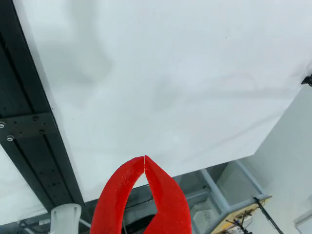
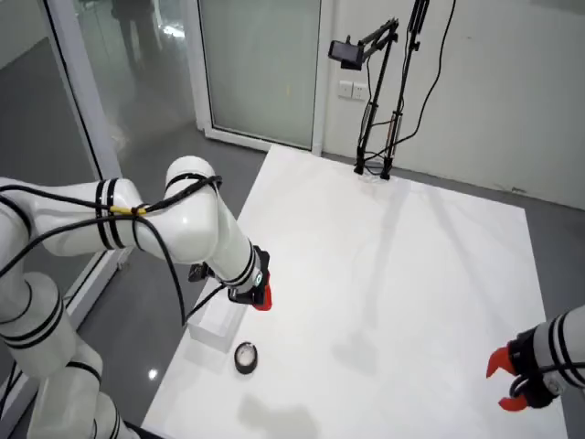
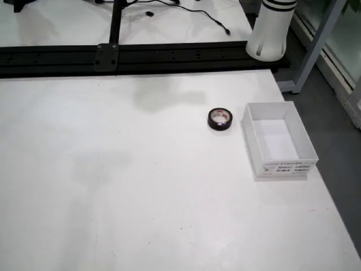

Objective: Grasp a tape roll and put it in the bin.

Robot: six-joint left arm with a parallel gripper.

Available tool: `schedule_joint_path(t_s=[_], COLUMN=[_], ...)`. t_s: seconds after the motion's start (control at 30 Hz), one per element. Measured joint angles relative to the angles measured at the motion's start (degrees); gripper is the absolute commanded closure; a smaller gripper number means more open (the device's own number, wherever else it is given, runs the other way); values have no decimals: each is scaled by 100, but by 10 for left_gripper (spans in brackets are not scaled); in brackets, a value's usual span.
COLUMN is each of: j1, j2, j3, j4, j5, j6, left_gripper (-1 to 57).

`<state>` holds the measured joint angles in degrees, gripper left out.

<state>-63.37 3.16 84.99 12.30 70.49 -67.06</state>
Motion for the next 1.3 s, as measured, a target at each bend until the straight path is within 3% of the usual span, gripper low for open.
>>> schedule_joint_path(t_s=[0.77, 1.3], j1=[94, 114], j2=[7, 605], j3=[0, 0], j4=[51, 158], j5=[11, 7], j6=[0, -514], left_gripper=[567, 417])
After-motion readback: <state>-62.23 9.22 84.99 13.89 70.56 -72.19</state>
